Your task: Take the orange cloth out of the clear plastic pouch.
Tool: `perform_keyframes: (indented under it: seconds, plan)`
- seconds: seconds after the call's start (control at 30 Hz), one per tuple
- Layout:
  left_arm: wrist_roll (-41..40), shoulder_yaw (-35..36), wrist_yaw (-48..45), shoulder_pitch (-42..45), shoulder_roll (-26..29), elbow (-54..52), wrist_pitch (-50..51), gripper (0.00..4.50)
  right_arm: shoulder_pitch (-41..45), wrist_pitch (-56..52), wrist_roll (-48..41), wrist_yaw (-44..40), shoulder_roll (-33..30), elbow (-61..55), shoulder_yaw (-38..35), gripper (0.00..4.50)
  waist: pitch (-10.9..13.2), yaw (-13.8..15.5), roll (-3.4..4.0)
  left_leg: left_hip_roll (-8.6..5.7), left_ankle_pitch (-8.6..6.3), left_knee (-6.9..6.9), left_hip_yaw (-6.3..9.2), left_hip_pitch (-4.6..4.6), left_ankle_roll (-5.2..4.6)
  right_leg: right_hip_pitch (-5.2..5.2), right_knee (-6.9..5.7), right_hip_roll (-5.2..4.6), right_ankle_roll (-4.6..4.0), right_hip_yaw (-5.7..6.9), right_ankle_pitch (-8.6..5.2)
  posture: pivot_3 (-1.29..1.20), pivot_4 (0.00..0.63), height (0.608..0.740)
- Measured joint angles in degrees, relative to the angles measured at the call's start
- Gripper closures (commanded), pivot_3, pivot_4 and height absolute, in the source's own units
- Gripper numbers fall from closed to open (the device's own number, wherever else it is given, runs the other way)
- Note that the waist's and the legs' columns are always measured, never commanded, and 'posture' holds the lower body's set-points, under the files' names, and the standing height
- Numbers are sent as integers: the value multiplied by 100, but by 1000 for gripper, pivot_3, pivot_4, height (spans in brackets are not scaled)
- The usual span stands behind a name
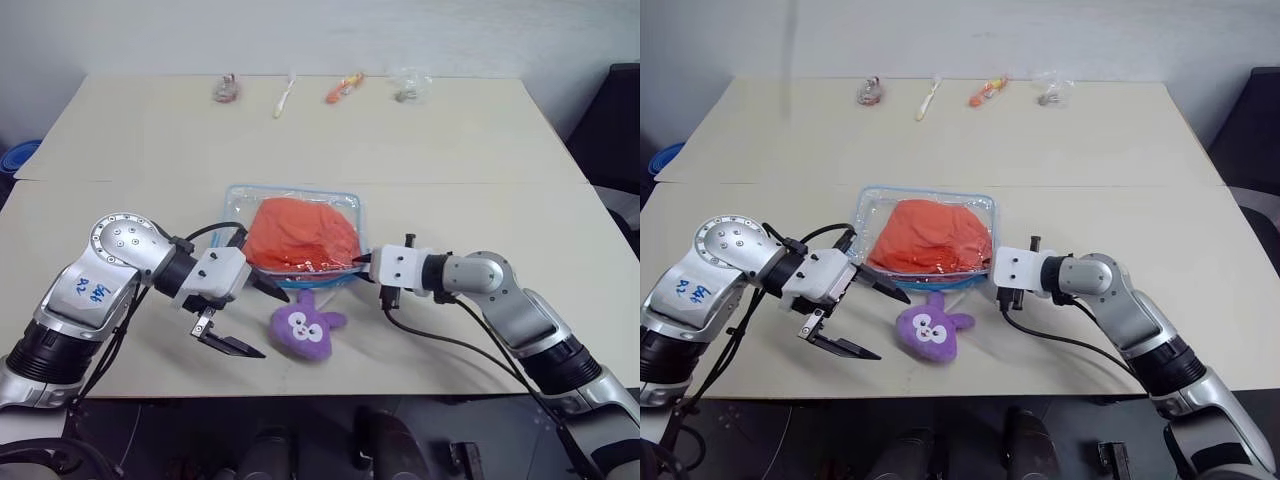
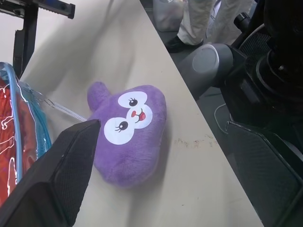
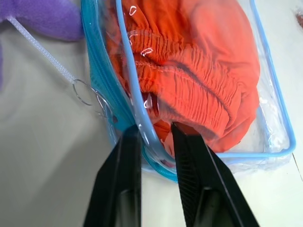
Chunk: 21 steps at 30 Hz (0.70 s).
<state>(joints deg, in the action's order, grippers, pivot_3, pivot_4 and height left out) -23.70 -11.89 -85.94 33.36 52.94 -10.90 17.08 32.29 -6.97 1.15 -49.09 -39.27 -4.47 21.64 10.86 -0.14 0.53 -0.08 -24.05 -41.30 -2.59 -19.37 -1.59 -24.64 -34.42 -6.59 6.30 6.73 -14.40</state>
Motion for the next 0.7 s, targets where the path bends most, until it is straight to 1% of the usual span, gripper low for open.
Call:
perform_keyframes:
  seconds: [0.07,0.1,0.17,0.27,0.43,0.53,0.63,0.7]
  plan:
    - [3,1,0,1,0,3,-11,0,-8,-296,-241,-209,12,-93,-142,3427,0,3,0,2,0,0,1,-1,0,0,0,0,0,0,0,0,150,740]
    - [8,1,0,1,0,9,-20,0,-13,-465,-364,-287,17,-194,-217,3261,0,3,0,4,0,0,1,-1,0,0,0,0,0,0,0,0,150,740]
    - [28,1,0,1,-1,16,-46,0,-15,-740,-548,-390,52,-400,-307,2840,0,0,0,4,0,0,1,0,0,0,0,1,0,1,0,0,150,740]
    - [45,1,0,3,-4,22,-84,0,-27,-839,-512,-449,68,-498,-322,1854,0,5,0,-1,0,-1,1,0,0,0,-1,0,0,1,0,0,150,740]
    - [75,1,0,5,-27,34,-103,0,-28,-415,-143,-555,-175,-410,-312,1854,0,5,0,-5,0,0,1,-1,0,0,0,-1,0,1,0,0,150,740]
    - [91,0,0,13,-64,36,-125,0,24,120,136,-567,-292,1,-312,1854,0,-1,0,-5,0,0,-1,0,0,0,-1,0,0,0,0,0,150,740]
    - [104,-2,1,60,-107,40,-123,0,90,409,250,-567,-246,336,-314,1854,0,-10,0,-3,0,0,-2,0,0,0,-1,1,0,0,0,0,150,740]
    - [111,-2,1,131,-126,44,-119,0,187,542,304,-560,-103,502,-314,1854,0,-12,0,-3,0,-1,-2,1,0,0,-1,2,0,0,0,0,150,740]
